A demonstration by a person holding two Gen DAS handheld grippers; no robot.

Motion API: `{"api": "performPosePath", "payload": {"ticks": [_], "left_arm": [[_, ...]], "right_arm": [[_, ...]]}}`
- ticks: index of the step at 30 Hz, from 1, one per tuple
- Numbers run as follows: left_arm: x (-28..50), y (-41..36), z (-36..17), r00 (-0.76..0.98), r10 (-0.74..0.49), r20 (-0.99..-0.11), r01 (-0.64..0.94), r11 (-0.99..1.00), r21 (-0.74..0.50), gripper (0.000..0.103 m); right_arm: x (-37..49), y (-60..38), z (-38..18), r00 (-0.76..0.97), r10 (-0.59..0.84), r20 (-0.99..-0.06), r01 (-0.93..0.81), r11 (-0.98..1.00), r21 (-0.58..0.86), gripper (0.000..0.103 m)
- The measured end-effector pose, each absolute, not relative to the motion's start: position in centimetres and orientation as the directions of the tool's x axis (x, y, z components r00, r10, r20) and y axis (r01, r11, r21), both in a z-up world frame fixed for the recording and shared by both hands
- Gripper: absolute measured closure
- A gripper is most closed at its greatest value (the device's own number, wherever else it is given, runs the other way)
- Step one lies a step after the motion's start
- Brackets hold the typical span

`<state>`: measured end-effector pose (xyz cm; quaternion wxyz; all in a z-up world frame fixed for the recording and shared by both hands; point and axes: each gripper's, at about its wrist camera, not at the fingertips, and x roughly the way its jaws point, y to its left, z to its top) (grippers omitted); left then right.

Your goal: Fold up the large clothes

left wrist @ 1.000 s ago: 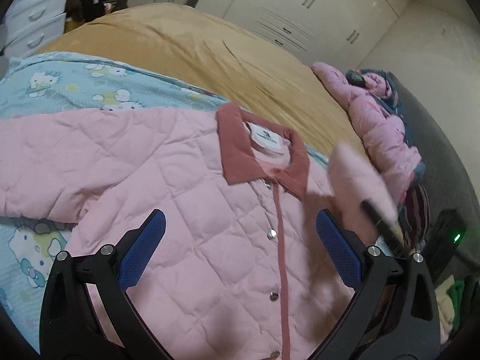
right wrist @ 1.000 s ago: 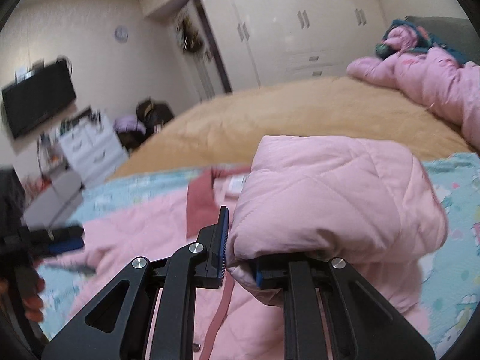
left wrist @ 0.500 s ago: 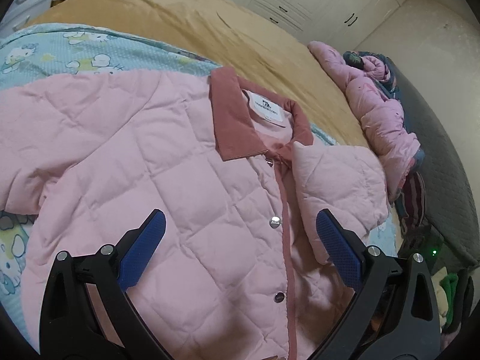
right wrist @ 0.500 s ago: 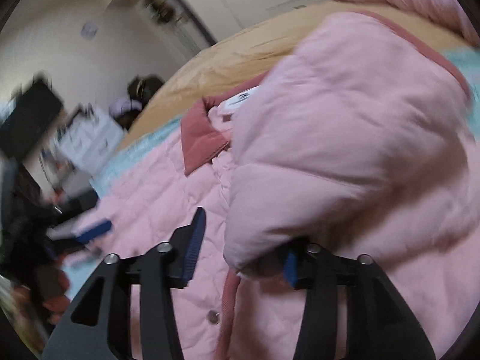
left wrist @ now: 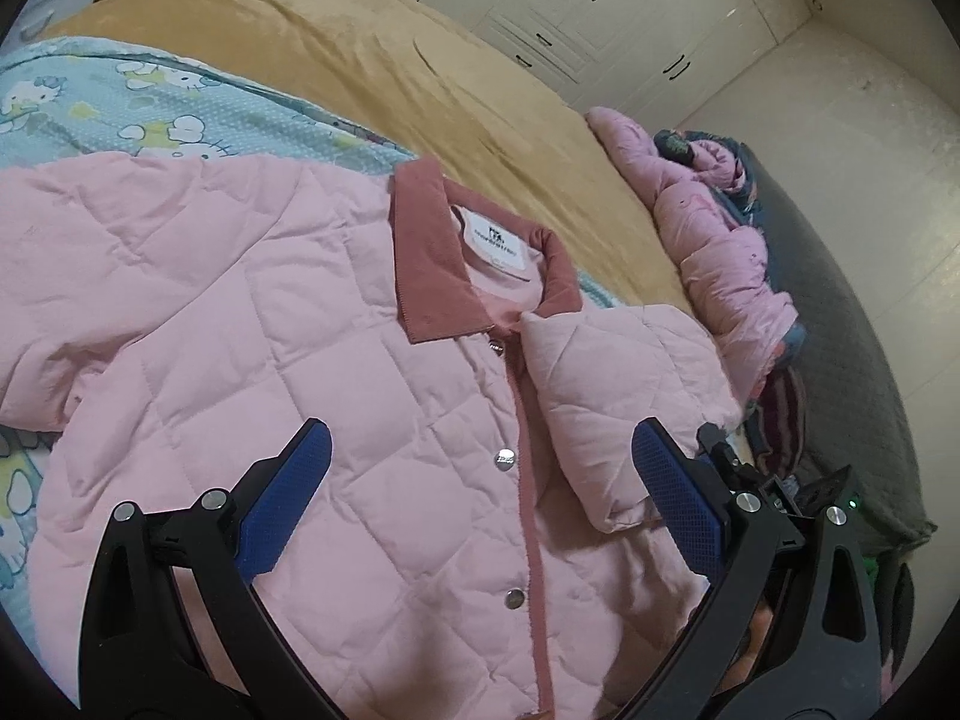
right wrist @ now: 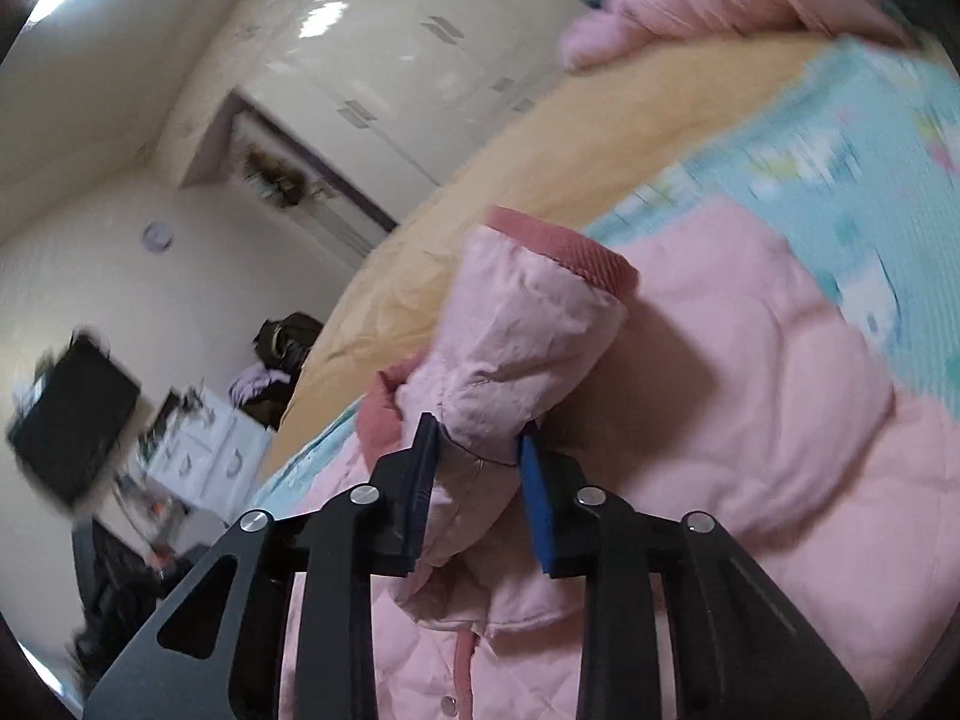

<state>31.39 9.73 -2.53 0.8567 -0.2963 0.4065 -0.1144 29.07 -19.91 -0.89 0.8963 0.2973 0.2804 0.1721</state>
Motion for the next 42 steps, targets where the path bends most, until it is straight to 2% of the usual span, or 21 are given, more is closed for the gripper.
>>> {"api": "performPosePath", "payload": {"ticks": [6, 11, 18, 24, 26, 27, 28, 30, 39, 41, 42], "left_arm": [[30.9, 11.7, -1.7, 0.685, -0.464, -0.562, -0.039, 0.746, -0.664, 0.009], [30.5, 14.9, -1.7, 0.727, -0.435, -0.532, -0.094, 0.705, -0.703, 0.009], [30.6, 17.1, -3.1, 0.732, -0.461, -0.501, -0.142, 0.616, -0.775, 0.009], [31.4, 17.0, -5.2, 0.666, -0.482, -0.569, -0.204, 0.617, -0.76, 0.009], [31.9, 16.5, -6.4, 0.624, -0.501, -0.6, -0.222, 0.622, -0.751, 0.009], [32.1, 16.2, -6.9, 0.606, -0.511, -0.609, -0.226, 0.624, -0.749, 0.009], [32.4, 15.6, -7.3, 0.587, -0.529, -0.613, -0.22, 0.625, -0.749, 0.009], [32.8, 14.8, -7.9, 0.562, -0.548, -0.62, -0.21, 0.63, -0.748, 0.009], [32.9, 12.9, -9.2, 0.535, -0.496, -0.683, -0.19, 0.717, -0.67, 0.009], [32.7, 12.5, -9.1, 0.558, -0.456, -0.693, -0.183, 0.747, -0.639, 0.02], [32.6, 12.3, -8.9, 0.563, -0.432, -0.704, -0.177, 0.77, -0.613, 0.039]], "right_arm": [[27.9, -14.8, 1.0, 0.751, 0.531, -0.394, -0.32, 0.813, 0.486, 0.079], [27.1, -10.4, 0.7, 0.684, 0.581, -0.442, -0.434, 0.811, 0.393, 0.08], [26.4, -5.3, -1.4, 0.575, 0.593, -0.563, -0.523, 0.796, 0.305, 0.083], [25.5, -2.5, -2.9, 0.51, 0.563, -0.65, -0.551, 0.795, 0.255, 0.083], [25.4, -2.0, -2.9, 0.466, 0.584, -0.665, -0.565, 0.774, 0.285, 0.08], [25.5, -2.0, -3.0, 0.446, 0.586, -0.677, -0.568, 0.769, 0.292, 0.075], [25.5, -2.0, -3.0, 0.443, 0.571, -0.691, -0.559, 0.778, 0.286, 0.059], [25.7, -2.7, -2.7, 0.447, 0.555, -0.702, -0.535, 0.795, 0.287, 0.042], [28.2, -13.2, -0.7, 0.602, 0.457, -0.655, -0.255, 0.887, 0.385, 0.042], [28.6, -15.2, -0.8, 0.626, 0.435, -0.647, -0.2, 0.892, 0.406, 0.042], [28.8, -16.5, -0.7, 0.641, 0.423, -0.641, -0.166, 0.891, 0.423, 0.042]]}}
